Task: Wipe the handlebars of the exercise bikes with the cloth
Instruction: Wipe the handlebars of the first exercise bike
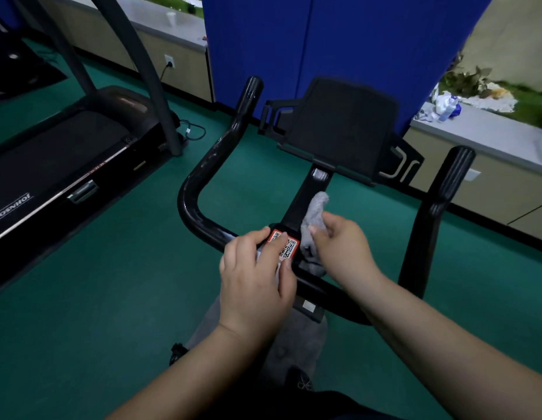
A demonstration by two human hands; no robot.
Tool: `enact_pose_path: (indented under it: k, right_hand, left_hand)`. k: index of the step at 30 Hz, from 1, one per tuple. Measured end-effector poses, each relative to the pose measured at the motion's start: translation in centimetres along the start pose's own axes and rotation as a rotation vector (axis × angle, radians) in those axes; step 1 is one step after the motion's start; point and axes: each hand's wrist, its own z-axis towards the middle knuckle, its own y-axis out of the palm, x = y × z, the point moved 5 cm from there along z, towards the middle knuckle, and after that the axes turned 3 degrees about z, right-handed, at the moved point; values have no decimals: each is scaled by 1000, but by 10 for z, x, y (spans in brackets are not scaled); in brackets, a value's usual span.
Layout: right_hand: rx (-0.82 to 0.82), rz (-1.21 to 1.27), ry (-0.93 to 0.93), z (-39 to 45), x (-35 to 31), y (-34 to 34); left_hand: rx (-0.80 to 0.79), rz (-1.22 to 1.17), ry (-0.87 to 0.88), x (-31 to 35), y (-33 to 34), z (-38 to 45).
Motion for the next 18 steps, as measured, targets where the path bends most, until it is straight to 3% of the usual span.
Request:
enact_pose_path:
  k: [7,14,18]
  right_hand:
    - [211,343,115,54,0,-12]
    - [63,205,118,27,17,7]
    - [224,285,103,61,5,-13]
  left_hand:
    - [3,5,-25,2,0,-1]
    - [8,20,-30,2,0,-2]
    - [1,11,-41,2,0,-2]
